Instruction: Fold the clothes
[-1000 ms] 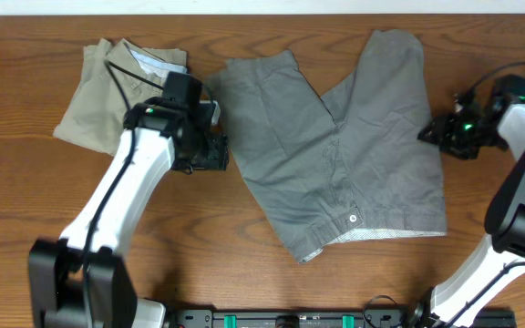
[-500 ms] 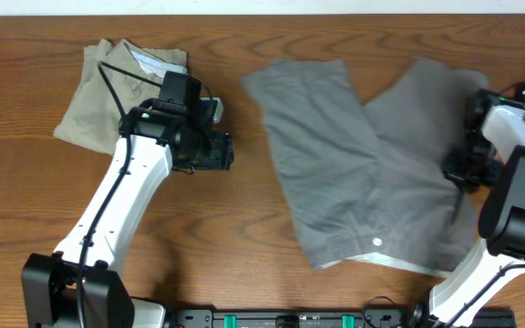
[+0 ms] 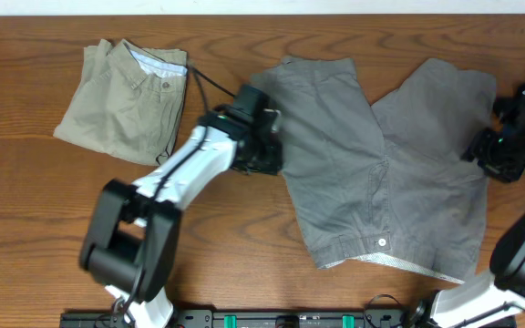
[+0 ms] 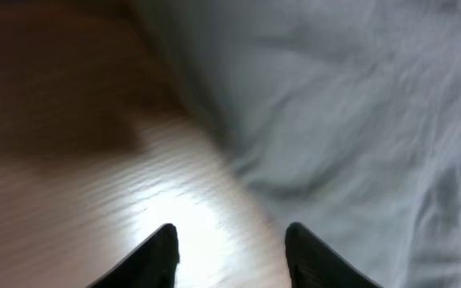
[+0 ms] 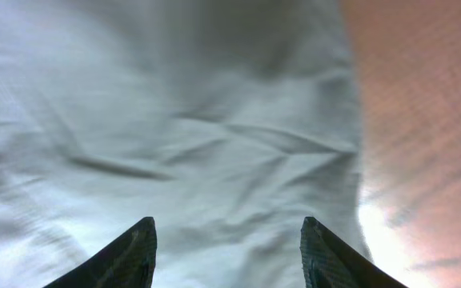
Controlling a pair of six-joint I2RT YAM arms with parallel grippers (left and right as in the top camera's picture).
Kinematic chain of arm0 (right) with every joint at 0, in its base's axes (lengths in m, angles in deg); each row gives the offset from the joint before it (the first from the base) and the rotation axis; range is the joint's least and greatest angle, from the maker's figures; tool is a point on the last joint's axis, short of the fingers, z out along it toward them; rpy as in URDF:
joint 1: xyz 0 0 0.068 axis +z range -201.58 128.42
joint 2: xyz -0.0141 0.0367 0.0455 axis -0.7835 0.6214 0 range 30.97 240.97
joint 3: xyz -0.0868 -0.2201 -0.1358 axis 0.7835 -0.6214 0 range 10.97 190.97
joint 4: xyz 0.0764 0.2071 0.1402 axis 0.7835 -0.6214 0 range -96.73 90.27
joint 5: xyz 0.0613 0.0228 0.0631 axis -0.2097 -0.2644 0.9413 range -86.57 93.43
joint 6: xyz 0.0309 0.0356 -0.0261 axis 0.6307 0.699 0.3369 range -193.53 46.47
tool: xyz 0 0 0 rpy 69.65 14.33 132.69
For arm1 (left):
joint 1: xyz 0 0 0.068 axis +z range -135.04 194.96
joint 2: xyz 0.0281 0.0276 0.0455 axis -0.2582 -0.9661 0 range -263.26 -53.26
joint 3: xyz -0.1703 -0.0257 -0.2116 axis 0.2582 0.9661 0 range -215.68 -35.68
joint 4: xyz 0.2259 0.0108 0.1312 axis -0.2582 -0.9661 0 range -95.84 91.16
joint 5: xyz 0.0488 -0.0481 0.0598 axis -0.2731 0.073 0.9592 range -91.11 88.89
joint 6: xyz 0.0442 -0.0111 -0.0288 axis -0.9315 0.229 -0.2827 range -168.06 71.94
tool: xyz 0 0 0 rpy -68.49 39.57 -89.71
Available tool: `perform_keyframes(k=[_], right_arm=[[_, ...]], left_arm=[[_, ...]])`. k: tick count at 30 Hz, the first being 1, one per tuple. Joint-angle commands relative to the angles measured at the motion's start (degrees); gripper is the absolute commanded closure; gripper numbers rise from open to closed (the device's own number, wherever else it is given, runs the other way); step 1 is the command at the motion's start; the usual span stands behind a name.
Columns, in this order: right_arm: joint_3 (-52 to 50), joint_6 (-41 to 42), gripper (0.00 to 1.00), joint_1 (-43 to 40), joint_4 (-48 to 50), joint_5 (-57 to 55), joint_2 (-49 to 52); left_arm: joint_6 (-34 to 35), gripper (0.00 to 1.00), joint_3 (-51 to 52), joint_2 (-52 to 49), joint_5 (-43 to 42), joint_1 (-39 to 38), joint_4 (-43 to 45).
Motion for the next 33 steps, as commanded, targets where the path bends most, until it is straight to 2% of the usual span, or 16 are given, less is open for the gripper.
perform_keyframes(k=[1, 4, 8, 12, 14, 18, 22, 26, 27, 30, 33], right_arm=[[0.02, -3.78, 0.43, 0.83, 0.15, 7.56, -3.67], [0.02, -3.74, 0.44, 1.70, 0.13, 7.93, -4.85], [0.02, -3.74, 0.44, 2.97, 0.28, 9.51, -4.81], [0.02, -3.74, 0.46, 4.09, 0.28, 9.49, -4.81], [0.02, -3.76, 0.47, 4.59, 0.26, 9.46, -4.81], [0.02, -3.69, 0.48, 5.35, 0.33, 9.46, -4.81], [0.02, -3.32, 0.48, 6.43, 0.31, 9.46, -4.81], [0.02, -3.32, 0.47, 7.63, 0.31, 9.46, -4.81], [0.02, -3.32, 0.46, 7.91, 0.31, 9.46, -4.81], [0.02, -3.37, 0.44, 8.90, 0.31, 9.44, -4.81], [0.00, -3.34, 0.39, 9.66, 0.87, 9.25, -4.79]], left_arm=[[6.45, 0.62, -0.59, -3.61, -1.97, -1.97, 2.23], [6.84, 0.74, -0.59, -6.80, -3.30, -3.21, 5.22], [9.14, 0.81, -0.59, -9.25, -5.09, -3.04, 10.69], [14.43, 0.81, -0.61, -10.03, 1.16, -1.09, 12.74], [15.41, 0.85, -0.79, -10.01, 4.68, 1.07, 13.09], [14.78, 0.85, -2.08, -10.01, 10.47, 7.87, 15.72], [9.92, 0.84, -7.19, -10.01, 8.55, 15.43, 16.35], [3.50, 0.83, -16.65, -9.88, 0.00, 19.85, 8.15], [2.67, 0.76, -19.39, -9.79, -1.57, 20.31, 3.69], [0.22, 0.67, -24.90, -9.53, -4.42, 20.11, -11.61], [-2.69, 0.64, -25.77, -9.35, -4.70, 18.51, -23.71]])
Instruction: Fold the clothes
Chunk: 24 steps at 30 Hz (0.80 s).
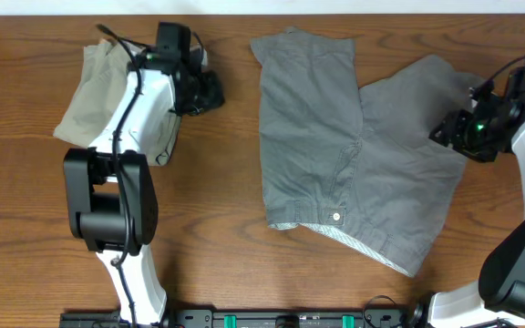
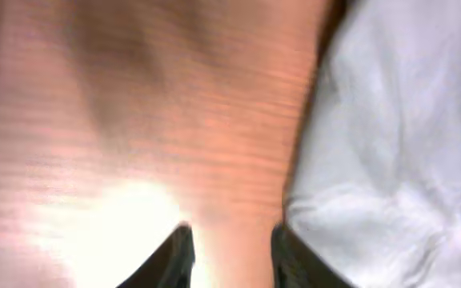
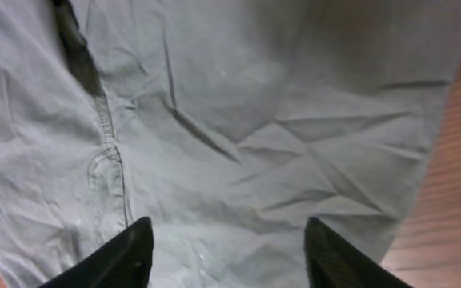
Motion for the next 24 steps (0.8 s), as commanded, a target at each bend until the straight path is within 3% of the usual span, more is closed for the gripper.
perform_keyframes(k=[1, 6, 11, 18, 24], right_arm=[[0.00, -0.72, 0.39, 1.42, 0.98, 0.22, -0.39], [0.00, -0.24, 0.52, 3.50, 3.21, 0.68, 0.37], [-0.04, 0.83, 0.72, 7.08, 0.87, 1.51, 2.89], [-0.24, 0.83, 0.77, 10.10, 0.31, 1.53, 7.58], [-0.26, 0.81, 0.79, 10.40, 0.96, 1.53, 8.37]], left_arm=[[-6.16, 0.64, -0.76, 0.35, -3.45, -2.75, -8.61], [-10.84, 0.64, 2.36, 0.35, -3.39, -9.16, -15.58], [-10.58, 0.86, 7.41, 0.35, -0.72, -16.94, -15.91], [-11.23, 0.89, 16.59, 0.35, 0.66, -23.43, -9.44], [-12.22, 0.88, 19.47, 0.24, 13.64, -25.00, -3.41]])
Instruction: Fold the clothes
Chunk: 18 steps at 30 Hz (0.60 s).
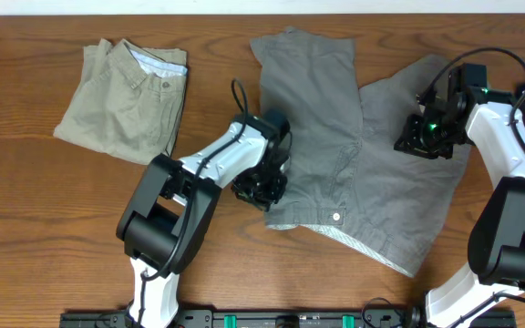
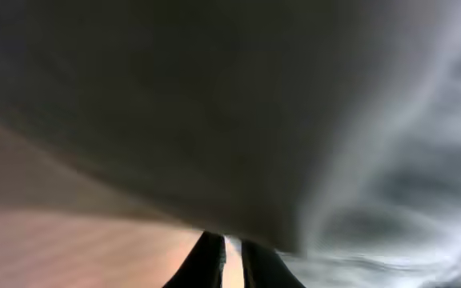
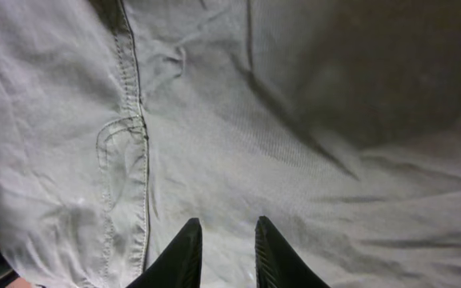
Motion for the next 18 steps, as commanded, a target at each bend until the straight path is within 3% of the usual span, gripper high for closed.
perform_keyframes(k=[1, 5, 9, 14, 18], right_arm=[[-0.20, 0.24, 0.79, 0.33, 0.31, 0.48, 0.00], [-0.20, 0.24, 0.81, 0.33, 0.26, 0.48, 0.00], [-0.20, 0.24, 0.81, 0.33, 0.09, 0.48, 0.00], [-0.20, 0.24, 0.78, 0.33, 0.07, 0.50, 0.00], [-0.20, 0.22, 0.69, 0.33, -0.48, 0.48, 0.00]], left_arm=[[-1.22, 0.88, 0.09, -0.04, 8.70, 0.31, 3.87], [2.62, 0.88, 0.07, -0.87, 16.96, 3.34, 12.48], [2.67, 0.88, -1.55, -1.31, 17.11, 9.40, 17.59], [2.36, 0.83, -8.26, -0.98, 12.13, 17.38, 13.00], [2.23, 0.69, -11.04, -0.17, 2.60, 19.56, 4.11]])
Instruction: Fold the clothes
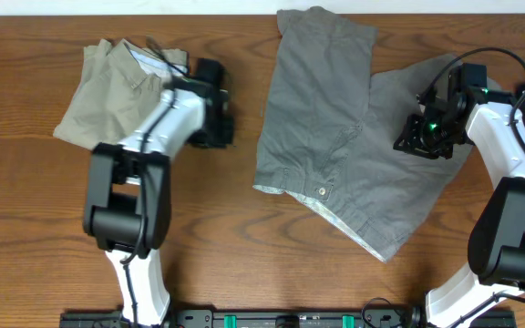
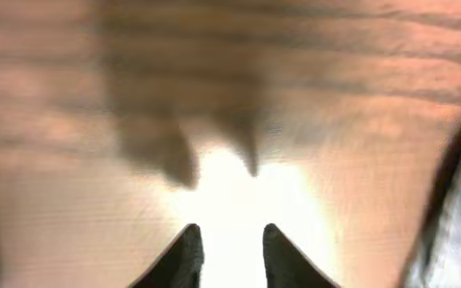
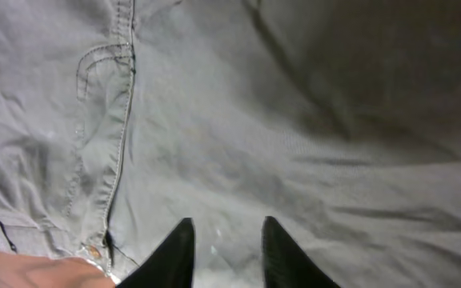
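Observation:
Grey shorts point(image 1: 335, 137) lie unfolded mid-table, legs toward the far edge, waistband and button point(image 1: 322, 191) toward the near side. My left gripper point(image 1: 217, 118) hovers over bare wood between the khaki shorts and the grey shorts. In its wrist view the left gripper point(image 2: 229, 234) stands open with nothing between its fingers, and a sliver of grey cloth shows at the right. My right gripper point(image 1: 424, 137) is over the right leg. In its wrist view the right gripper point(image 3: 225, 228) is open above flat grey cloth point(image 3: 310, 120), with the fly seam point(image 3: 122, 104) to the left.
Folded khaki shorts point(image 1: 126, 91) lie at the back left, close to my left gripper. A white item shows at the right edge. The wooden table point(image 1: 44, 228) extends to the front and left.
My left gripper left the grey shorts' left edge near the waistband and is now up-left beside the khaki shorts, jaws wider. The grey shorts have shifted and turned toward the far edge. The right arm stayed.
First the grey shorts lay spread wide with a gripper at each leg's outer edge. Then they sat further left and bunched, my left gripper beside the khaki shorts. Then the left gripper was at the waistband side, nearly shut. Now the shorts lie turned and it is away again.

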Controlling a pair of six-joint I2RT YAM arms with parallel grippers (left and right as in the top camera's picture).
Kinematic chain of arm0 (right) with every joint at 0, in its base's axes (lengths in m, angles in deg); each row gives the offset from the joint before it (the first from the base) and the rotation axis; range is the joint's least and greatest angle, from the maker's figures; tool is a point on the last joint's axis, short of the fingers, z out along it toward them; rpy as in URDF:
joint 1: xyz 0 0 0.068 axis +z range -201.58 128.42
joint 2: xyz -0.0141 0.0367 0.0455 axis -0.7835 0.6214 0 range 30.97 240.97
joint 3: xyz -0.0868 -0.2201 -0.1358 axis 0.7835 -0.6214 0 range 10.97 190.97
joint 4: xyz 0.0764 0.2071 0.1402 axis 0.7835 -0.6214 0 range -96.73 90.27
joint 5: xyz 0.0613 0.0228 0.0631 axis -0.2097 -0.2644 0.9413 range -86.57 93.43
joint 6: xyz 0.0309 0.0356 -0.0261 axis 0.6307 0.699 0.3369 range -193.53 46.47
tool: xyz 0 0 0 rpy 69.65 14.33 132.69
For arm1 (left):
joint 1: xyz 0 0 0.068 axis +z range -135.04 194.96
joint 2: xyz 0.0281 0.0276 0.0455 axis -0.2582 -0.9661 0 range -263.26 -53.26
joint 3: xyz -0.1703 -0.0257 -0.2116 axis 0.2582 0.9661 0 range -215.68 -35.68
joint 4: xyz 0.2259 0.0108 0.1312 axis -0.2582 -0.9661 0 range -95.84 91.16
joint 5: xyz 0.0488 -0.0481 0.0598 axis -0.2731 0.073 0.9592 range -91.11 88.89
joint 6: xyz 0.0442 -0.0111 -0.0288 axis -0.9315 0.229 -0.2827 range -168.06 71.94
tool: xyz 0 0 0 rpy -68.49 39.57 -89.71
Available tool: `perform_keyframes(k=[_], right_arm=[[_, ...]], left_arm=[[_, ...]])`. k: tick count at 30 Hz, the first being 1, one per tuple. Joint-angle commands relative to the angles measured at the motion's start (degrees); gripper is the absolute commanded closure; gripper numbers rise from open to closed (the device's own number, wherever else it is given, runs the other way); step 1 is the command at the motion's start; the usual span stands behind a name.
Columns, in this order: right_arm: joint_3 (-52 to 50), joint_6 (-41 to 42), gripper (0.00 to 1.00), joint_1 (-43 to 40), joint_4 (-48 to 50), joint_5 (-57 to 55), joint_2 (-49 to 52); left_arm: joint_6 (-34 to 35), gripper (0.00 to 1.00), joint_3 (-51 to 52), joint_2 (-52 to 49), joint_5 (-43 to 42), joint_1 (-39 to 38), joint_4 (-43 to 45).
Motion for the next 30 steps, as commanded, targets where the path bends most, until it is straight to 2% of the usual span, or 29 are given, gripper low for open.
perform_keyframes(k=[1, 4, 6, 12, 16, 23, 30], right_arm=[[-0.20, 0.07, 0.66, 0.31, -0.37, 0.39, 0.00], [-0.20, 0.04, 0.56, 0.31, -0.68, 0.37, 0.00], [-0.20, 0.04, 0.51, 0.31, -0.70, 0.39, 0.00], [-0.20, -0.02, 0.48, 0.31, -0.50, 0.35, 0.00], [-0.20, -0.15, 0.48, 0.31, -0.15, 0.35, 0.00], [-0.22, -0.22, 0.49, 0.31, 0.11, 0.35, 0.00], [-0.24, -0.57, 0.51, 0.31, 0.39, 0.33, 0.02]], left_arm=[[0.24, 0.67, -1.77, 0.76, -11.37, -0.35, -5.35], [0.22, 0.62, -0.81, 0.74, -22.64, -1.18, -10.38], [0.28, 0.58, 0.55, 0.74, -25.59, -2.54, -11.50], [5.44, 0.56, 5.05, 0.74, -24.37, -7.41, -10.67], [11.78, 0.56, 7.67, 0.74, -19.69, -8.50, -6.12], [25.86, 0.56, 8.55, 0.74, -19.71, -8.48, -2.29], [31.19, 0.56, 8.55, 0.74, -19.71, -7.61, 0.85]])
